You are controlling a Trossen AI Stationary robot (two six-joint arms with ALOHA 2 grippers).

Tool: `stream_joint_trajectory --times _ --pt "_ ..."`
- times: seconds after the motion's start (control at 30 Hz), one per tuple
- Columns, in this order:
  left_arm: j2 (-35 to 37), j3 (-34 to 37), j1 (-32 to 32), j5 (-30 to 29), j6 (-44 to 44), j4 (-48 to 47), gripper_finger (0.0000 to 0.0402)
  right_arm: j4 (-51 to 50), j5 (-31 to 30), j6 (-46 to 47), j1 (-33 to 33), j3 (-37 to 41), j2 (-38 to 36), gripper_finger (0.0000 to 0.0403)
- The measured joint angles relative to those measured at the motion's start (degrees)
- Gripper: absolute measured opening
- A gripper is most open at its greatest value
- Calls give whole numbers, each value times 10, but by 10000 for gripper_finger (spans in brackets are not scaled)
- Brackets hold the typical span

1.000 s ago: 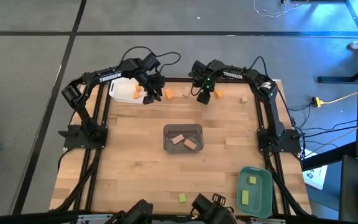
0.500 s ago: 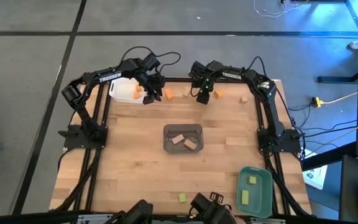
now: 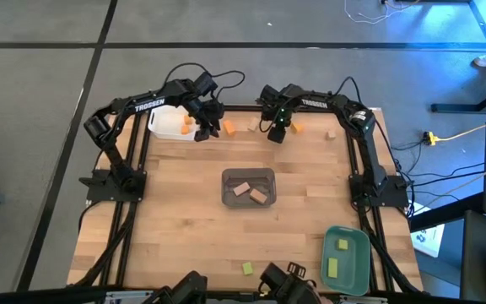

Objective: Sort & place blocks by color
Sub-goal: Put the light green block into the green bin

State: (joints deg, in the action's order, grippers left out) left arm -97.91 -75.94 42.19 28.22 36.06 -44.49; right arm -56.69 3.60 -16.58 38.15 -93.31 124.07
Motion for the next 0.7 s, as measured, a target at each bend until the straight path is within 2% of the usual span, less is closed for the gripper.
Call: stream_joint_trajectory --times 0.17,0.33,0.43,0.7 --pt "0 0 0 0 0 0 151 40 -2 11 0 33 -2 194" --pt "0 0 0 0 1 0 151 44 -6 17 0 31 -3 131" --pt "0 0 0 0 3 0 151 33 -18 38 -2 23 -1 133" --pt "0 0 0 0 4 0 151 -129 -14 99 -34 -41 0 133"
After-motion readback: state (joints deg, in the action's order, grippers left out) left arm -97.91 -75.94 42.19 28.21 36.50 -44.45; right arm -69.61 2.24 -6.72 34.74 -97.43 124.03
